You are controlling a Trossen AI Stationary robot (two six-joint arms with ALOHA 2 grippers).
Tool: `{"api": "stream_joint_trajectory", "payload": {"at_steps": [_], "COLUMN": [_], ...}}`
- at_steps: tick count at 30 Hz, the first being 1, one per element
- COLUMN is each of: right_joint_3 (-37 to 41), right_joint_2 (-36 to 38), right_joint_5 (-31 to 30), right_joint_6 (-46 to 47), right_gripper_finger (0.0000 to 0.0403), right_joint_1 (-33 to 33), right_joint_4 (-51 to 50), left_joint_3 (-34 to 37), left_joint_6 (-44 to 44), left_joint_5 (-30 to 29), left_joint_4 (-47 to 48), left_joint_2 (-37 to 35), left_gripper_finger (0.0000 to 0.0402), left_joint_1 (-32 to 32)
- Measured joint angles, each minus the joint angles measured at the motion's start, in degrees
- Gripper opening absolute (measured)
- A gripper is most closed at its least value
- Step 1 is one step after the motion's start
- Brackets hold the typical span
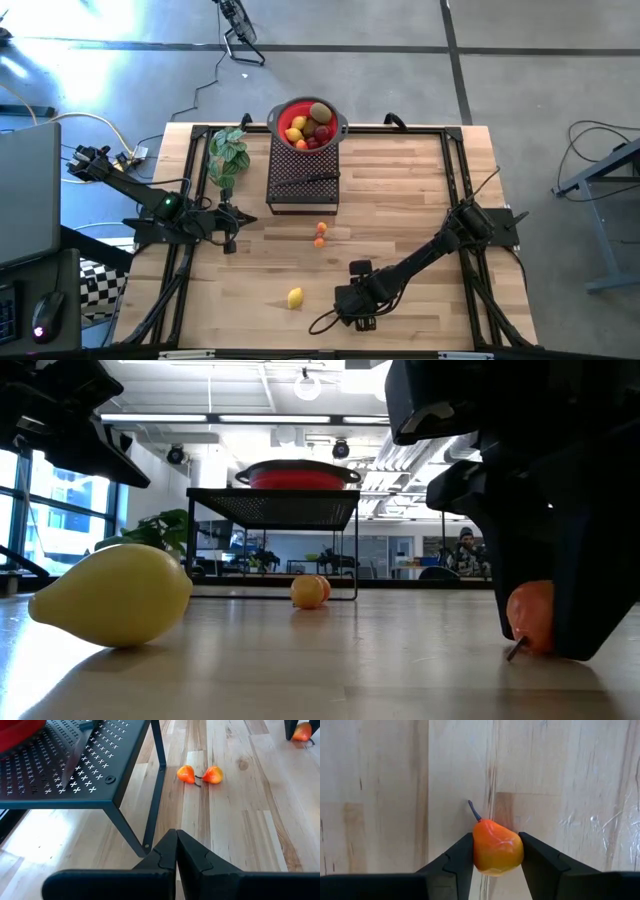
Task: Pick & Place Fruit
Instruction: Put the pear into the red strainer bowl
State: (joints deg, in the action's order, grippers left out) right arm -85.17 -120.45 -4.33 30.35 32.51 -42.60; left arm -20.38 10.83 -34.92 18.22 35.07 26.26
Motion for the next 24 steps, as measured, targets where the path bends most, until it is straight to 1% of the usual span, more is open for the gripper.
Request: {"api": "stream_joint_trajectory", "payload": {"at_steps": [11,24], "right_joint_3": [0.0,0.0], "right_joint_2": [0.2,0.9], "right_joint_5": [0.1,0.4], "right_joint_6": [-0.2,-2.3], "right_gripper_finger": [0.0138,0.0138], "right_joint_1": [-0.5,-5.9], "right_joint_4": [-0.6,-0.9], "left_joint_3": [0.0,0.0], "left_joint_6": [0.0,0.0], "left_joint_5": [0.0,0.0], "left_joint_4": [0.0,0.0], "left_joint_2": [0.0,0.0], "left_gripper_finger": [0.0003,0.0003], "left_joint_1": [0.0,0.0]}}
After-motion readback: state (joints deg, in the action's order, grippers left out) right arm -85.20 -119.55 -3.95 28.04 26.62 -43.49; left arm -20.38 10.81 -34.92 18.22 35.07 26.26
